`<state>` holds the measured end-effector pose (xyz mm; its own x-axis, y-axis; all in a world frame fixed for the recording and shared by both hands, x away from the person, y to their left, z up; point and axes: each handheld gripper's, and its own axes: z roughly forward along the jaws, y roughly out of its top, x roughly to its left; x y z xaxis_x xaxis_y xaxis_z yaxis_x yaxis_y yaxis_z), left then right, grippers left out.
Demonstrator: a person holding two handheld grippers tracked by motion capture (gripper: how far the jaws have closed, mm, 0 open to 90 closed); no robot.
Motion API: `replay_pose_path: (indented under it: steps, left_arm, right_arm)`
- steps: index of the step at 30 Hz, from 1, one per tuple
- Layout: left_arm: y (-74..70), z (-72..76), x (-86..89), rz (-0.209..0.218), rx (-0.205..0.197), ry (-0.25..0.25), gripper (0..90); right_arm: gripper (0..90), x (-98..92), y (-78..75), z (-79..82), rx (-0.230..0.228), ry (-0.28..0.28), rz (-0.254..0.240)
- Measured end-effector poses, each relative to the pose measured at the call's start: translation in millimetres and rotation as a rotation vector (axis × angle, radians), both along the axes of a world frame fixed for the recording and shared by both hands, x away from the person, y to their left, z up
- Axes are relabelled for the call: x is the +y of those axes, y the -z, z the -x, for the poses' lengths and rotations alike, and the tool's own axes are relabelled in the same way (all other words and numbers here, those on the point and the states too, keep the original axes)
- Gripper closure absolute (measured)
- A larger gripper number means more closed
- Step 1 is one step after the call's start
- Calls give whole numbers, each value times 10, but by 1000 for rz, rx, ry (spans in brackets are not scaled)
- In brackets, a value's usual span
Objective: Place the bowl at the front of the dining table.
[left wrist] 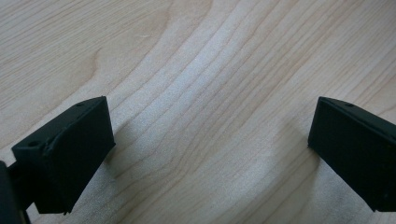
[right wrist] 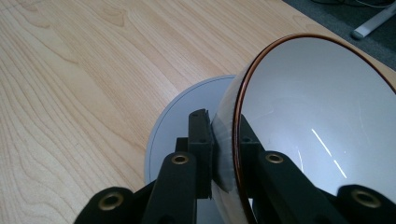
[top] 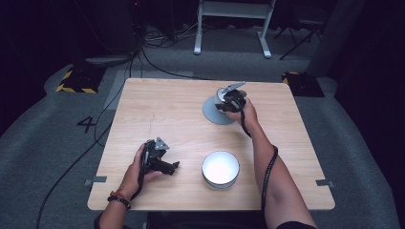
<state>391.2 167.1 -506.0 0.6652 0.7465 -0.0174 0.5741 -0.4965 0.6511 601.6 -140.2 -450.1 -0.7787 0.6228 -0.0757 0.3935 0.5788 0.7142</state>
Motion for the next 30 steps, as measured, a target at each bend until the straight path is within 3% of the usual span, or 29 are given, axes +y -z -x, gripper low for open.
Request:
replay_pose_path:
  steps: [11,17,30]
  left_arm:
    - [1,-2,0,1,0,2,4]
    - [-1,-4,-2,0,2,1,3]
    - [1,-5,-4,-2,-5,-2,3]
  right_arm:
    - [825,76,48,51,-3,-25,63]
    - [823,124,78,55,18,-42,57]
    - [796,155,79,82,16,-25,33]
